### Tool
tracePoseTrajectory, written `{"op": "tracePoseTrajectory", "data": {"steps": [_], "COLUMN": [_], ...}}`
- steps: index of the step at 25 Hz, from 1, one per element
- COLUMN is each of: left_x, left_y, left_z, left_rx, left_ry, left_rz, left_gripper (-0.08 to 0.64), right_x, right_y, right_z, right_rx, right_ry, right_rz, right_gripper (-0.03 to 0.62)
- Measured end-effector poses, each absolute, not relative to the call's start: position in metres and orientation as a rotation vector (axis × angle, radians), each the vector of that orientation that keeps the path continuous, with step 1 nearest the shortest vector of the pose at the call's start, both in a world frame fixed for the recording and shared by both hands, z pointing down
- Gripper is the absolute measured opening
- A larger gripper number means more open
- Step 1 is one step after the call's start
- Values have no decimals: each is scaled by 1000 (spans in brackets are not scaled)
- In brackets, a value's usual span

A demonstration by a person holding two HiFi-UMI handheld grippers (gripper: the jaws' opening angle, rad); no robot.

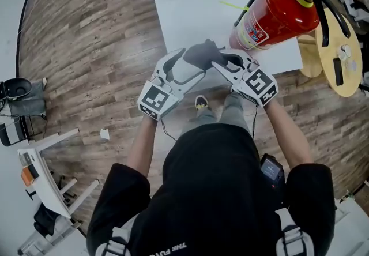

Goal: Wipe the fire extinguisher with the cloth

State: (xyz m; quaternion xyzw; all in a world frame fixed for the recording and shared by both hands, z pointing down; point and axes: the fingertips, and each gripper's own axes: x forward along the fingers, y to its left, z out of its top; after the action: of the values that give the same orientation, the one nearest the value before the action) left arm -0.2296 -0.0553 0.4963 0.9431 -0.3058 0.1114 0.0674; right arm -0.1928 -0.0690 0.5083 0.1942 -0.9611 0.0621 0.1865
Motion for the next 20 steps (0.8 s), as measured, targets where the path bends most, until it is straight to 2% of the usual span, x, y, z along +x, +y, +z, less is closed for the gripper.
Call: {"op": "tracePoseTrajectory", "data": {"steps": [4, 5, 6, 8, 12, 15, 17, 20], "left_x": [-178, -166, -157, -146, -139, -163, -173, -143], "left_y": [-46, -47, -49, -55, -64, -92, -113, -113], "left_z": [491, 486, 482, 480, 493, 527, 558, 598], "left_rx": [3047, 3071, 3080, 3058, 2959, 2744, 2622, 2609], "left_ry": [-619, -595, -595, -606, -618, -840, -991, -951], "left_rz": [407, 383, 365, 339, 349, 368, 459, 629], "left_gripper": [345, 298, 161, 105, 89, 86, 86, 86], "right_x": [-190, -187, -181, -163, -129, -101, -82, -63], "right_y": [-41, -39, -40, -47, -41, -33, -31, -16], "right_z": [450, 441, 436, 434, 444, 452, 455, 462], "right_rx": [306, 292, 320, 442, 605, 731, 811, 872], "right_ry": [-2887, -2900, -2887, -2821, -2686, -2635, -2620, -2600], "right_rz": [191, 192, 182, 166, 128, 143, 153, 160], "right_gripper": [84, 84, 86, 94, 127, 127, 127, 127]}}
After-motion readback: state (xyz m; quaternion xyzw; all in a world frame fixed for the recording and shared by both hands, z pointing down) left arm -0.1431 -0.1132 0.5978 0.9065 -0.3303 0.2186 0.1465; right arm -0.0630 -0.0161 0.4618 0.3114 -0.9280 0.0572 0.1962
